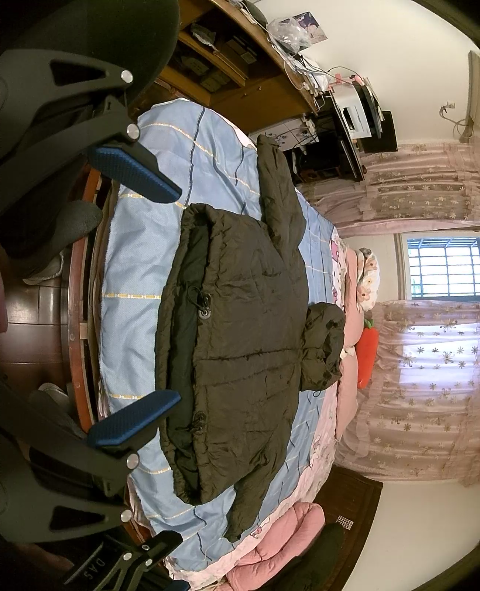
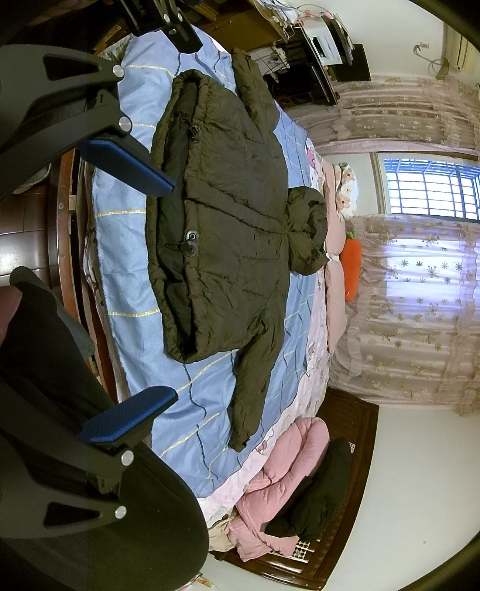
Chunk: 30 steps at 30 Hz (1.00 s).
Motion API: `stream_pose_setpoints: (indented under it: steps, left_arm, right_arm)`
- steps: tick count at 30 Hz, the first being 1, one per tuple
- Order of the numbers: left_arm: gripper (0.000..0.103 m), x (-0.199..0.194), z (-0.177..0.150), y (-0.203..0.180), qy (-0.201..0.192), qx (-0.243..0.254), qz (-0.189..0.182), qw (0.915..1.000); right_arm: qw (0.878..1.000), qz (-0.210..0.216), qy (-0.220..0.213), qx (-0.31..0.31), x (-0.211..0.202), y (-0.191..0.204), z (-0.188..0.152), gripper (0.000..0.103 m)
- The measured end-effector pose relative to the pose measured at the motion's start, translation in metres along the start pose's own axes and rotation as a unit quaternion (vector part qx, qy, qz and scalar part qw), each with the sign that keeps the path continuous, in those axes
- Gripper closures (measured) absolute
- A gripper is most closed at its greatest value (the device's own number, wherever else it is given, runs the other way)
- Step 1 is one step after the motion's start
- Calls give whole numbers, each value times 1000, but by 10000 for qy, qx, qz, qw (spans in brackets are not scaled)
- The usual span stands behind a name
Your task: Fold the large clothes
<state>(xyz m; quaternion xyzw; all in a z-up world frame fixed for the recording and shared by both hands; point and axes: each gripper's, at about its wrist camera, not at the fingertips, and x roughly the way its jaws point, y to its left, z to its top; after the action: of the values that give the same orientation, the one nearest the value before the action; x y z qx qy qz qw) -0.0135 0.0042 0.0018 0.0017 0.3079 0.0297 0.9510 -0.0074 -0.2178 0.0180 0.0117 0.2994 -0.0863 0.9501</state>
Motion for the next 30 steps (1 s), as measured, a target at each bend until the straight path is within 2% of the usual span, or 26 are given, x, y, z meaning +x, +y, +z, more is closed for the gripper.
stream_pose_setpoints:
  steps: [30]
  left_arm:
    - [2, 0, 0, -1, 12, 0, 1, 10000]
  right_arm:
    - [10000, -21, 25, -27, 2, 0, 0, 1]
